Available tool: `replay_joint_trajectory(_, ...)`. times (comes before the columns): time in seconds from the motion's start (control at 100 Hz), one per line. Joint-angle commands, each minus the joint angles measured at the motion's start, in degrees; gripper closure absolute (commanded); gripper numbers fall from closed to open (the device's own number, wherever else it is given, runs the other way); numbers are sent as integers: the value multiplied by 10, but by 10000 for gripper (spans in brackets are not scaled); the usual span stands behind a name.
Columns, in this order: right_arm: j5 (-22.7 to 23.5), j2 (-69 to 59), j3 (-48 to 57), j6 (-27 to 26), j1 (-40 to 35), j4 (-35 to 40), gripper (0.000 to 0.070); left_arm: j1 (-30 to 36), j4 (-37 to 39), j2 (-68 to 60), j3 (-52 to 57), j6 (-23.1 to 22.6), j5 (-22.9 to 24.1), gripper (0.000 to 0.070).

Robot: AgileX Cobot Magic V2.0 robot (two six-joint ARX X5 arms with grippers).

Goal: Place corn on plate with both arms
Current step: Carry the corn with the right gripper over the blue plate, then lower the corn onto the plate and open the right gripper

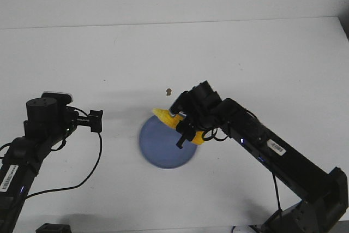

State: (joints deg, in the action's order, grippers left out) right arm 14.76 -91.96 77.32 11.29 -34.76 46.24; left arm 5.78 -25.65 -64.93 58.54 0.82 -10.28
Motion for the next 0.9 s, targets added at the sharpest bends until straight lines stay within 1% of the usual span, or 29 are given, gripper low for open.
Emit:
replay_joint_trajectory(0.0,-17,-29,8,-34,-15,-10,687,1,2,-7,7,2,-1,0)
replay_joint_trajectory(0.08,-21,-51,8,-45,-27,-17,686,1,2,-7,7,2,-1,0)
replay_joint_trajectory(0.16,-38,-73,8,-57,-30,-14,685,1,2,-7,7,2,-1,0)
replay_joint_trajectory(0.27,-49,-96,8,-58,-30,-13,682,1,0,-7,7,2,-1,0)
replay_joint_trajectory(0.32,-49,-102,8,-58,-30,-12,665,1,-1,-7,7,2,-1,0)
replay_joint_trajectory(0.34,-49,-103,8,-58,-30,-11,645,1,0,-7,7,2,-1,0)
replay_joint_trajectory(0.37,-49,-103,8,-57,-30,-10,596,1,-1,-7,7,2,-1,0)
replay_joint_trajectory(0.46,-53,-103,8,-57,-33,-13,404,1,0,-7,7,2,-1,0)
replay_joint_trajectory(0.5,-56,-103,8,-57,-34,-13,340,1,0,-7,7,2,-1,0)
replay_joint_trajectory(0.53,-58,-103,8,-57,-34,-13,311,1,0,-7,7,2,-1,0)
replay_joint_trajectory(0.58,-58,-103,8,-57,-34,-12,284,1,0,-7,7,2,-1,0)
replay_joint_trajectory(0.7,-58,-103,8,-57,-34,-13,262,1,0,-7,7,2,-1,0)
replay_joint_trajectory(0.72,-58,-103,8,-57,-34,-13,250,1,0,-7,7,2,-1,0)
replay_joint_trajectory(0.75,-59,-103,8,-57,-34,-13,209,1,0,-7,7,2,-1,0)
replay_joint_trajectory(0.8,-60,-103,9,-58,-34,-12,113,1,0,-7,7,2,-1,0)
replay_joint_trajectory(0.81,-61,-103,9,-58,-34,-12,81,1,0,-7,7,2,-1,0)
replay_joint_trajectory(0.84,-63,-103,10,-58,-34,-12,37,1,0,-7,7,2,-1,0)
replay_joint_trajectory(0.87,-66,-103,11,-58,-34,-10,8,1,0,-7,7,2,-1,0)
replay_joint_trajectory(0.89,-70,-103,12,-58,-34,-9,4,1,0,-7,7,2,-1,0)
